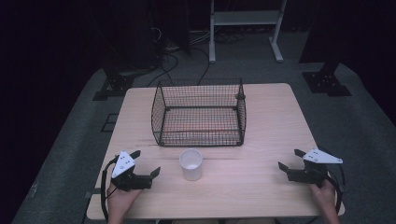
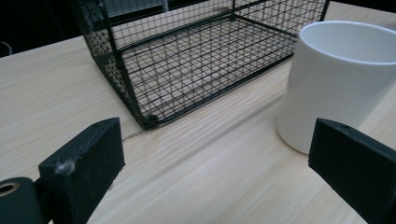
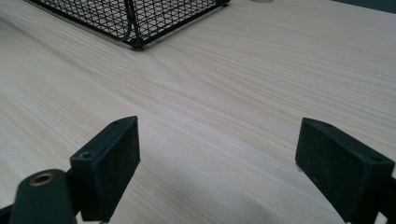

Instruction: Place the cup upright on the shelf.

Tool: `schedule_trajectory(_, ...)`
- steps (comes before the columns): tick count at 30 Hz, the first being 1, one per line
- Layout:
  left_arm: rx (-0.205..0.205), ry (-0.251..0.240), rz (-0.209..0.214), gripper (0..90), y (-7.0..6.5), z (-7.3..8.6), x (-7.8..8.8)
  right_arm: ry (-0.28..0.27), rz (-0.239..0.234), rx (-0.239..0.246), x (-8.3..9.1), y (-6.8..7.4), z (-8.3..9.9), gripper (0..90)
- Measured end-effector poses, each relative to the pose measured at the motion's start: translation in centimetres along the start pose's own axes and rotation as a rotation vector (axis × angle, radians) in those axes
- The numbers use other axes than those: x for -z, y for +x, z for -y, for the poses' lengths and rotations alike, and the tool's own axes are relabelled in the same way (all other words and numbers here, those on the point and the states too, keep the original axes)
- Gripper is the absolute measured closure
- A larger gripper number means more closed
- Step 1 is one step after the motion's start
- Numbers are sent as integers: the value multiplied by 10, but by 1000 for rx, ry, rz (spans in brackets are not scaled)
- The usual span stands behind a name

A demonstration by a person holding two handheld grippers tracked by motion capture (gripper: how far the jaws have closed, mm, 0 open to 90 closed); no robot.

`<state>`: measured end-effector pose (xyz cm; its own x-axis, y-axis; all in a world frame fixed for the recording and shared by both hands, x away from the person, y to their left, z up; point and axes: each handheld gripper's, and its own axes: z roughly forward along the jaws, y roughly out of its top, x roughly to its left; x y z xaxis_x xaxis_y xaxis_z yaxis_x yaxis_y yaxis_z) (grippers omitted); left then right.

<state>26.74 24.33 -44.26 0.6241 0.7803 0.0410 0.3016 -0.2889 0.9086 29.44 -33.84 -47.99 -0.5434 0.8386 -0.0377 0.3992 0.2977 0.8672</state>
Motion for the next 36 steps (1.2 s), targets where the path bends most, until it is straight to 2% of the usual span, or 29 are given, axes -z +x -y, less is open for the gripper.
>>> schedule_trajectory(7,-23,-1,37,25,-7,-6,-1,2,0,1,0,0,0,131)
schedule_trajectory(14,-49,9,94,22,-14,-10,-5,2,2,2,0,0,0,131)
schedule_trajectory(20,-56,24,126,22,-20,-13,-9,0,7,1,0,0,0,131)
schedule_trajectory(23,-74,21,136,22,-24,-15,-10,4,10,5,0,1,0,131)
schedule_trajectory(34,-122,53,235,22,-37,-30,-18,6,12,5,-1,1,0,131)
schedule_trajectory(36,-126,60,243,22,-37,-31,-19,6,12,4,-1,1,0,131)
